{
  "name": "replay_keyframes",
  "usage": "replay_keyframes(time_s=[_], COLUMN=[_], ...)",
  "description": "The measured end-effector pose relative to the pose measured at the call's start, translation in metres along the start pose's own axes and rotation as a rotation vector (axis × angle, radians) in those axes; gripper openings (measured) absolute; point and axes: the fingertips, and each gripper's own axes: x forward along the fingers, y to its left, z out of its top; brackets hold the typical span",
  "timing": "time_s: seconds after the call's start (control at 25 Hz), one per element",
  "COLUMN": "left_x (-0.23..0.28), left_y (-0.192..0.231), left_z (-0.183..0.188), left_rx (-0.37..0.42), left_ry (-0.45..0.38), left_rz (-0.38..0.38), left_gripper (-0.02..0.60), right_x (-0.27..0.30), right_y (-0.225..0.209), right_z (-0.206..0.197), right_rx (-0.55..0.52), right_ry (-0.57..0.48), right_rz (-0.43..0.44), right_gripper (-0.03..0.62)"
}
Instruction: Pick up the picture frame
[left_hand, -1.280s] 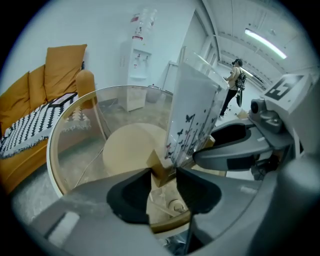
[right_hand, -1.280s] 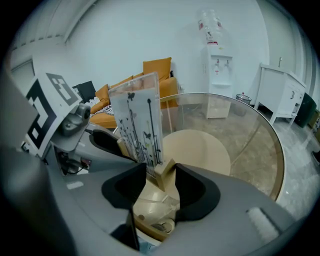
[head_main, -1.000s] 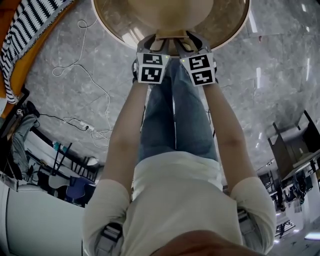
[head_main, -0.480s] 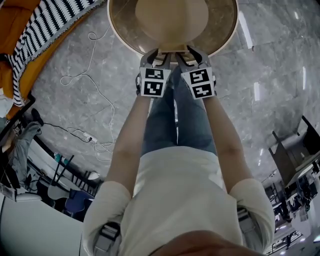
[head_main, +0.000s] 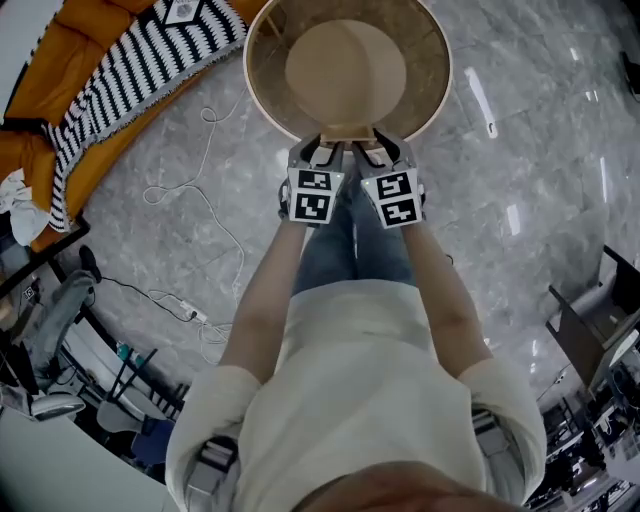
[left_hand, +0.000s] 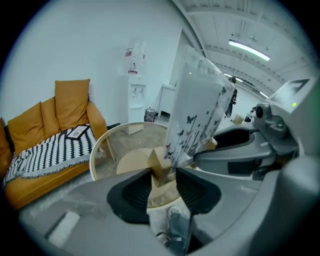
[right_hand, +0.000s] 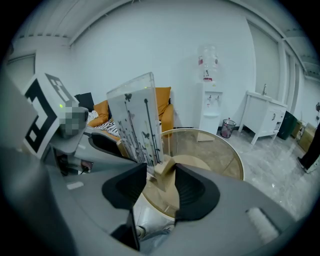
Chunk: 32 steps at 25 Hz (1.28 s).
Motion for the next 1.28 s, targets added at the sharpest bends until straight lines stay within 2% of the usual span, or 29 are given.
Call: replay_keyframes(time_s=[0.2,0.52,0.8,1.0,1.28], left_x=[-0.029,-0.086,-0.125,-0.150,-0.169], left_y=[-0.005,-0.030,-0.030,-0.037,-0.041], left_z=[0.024,0.039,0.069,0.079,0.080], left_rx=[0.010,0.010,0.016,0.041,0.068], left_ry=[-0.049,-0.107,-0.151,-0.188,-0.196], left_rz=[-0.001,-0.014,-0.020,-0.024,-0.022], left_gripper=[0.155,0.155,0.155,0.155,0.155], right_x=[-0.026,-0.085,-0.112,-0.131,-0.151], right_y=[0.007,0.030,0.043,0.052,0.065], right_z=[0.028,0.052,0.088,0.098,0.105], right_rx=[-0.022,-0.044,-0.059,-0.080,-0.098], right_ry=[-0.049,-0.116,-0.187,-0.218,-0.247], right_rz=[-0.027,-0.036,-0.038,-0.044,-0.037], right_gripper=[0.178,0.178,0.175,0.173,0.169])
